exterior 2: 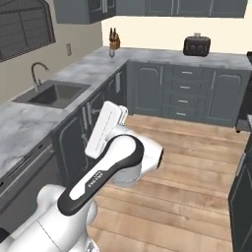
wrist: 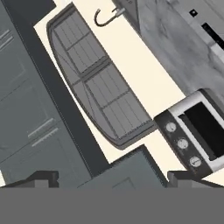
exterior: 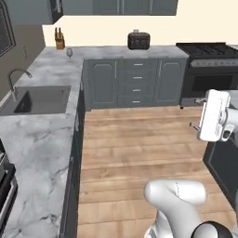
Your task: Retrieve the wine glasses from the counter and place one next to each plate.
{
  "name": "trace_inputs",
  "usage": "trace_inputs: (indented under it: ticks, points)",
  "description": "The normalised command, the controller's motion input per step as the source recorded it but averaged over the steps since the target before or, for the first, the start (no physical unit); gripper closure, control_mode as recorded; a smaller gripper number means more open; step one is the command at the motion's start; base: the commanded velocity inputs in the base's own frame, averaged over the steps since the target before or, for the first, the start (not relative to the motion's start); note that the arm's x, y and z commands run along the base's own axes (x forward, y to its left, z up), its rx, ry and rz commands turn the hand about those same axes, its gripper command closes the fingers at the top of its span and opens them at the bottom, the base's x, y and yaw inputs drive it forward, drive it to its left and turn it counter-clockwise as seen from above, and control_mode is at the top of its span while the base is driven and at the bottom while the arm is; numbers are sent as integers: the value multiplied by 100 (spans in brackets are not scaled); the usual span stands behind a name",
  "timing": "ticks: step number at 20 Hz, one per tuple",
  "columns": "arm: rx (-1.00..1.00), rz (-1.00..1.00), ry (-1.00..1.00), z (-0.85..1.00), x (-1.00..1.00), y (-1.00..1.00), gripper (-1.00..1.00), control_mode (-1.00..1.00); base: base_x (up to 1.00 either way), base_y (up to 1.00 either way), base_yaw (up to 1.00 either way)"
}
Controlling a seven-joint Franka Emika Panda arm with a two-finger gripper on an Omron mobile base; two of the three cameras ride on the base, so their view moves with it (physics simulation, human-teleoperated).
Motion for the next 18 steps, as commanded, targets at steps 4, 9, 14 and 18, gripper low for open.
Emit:
trace_inputs:
  ticks: [4,9,14,18]
  points:
    - [0,0,0,0,0,0,-100,100,100,0,20]
    - [0,0,0,0,0,0,-100,100,100,2,28]
    - [0,0,0,0,0,0,-100,100,100,-13,28]
    - [0,0,0,0,0,0,-100,100,100,-41,8]
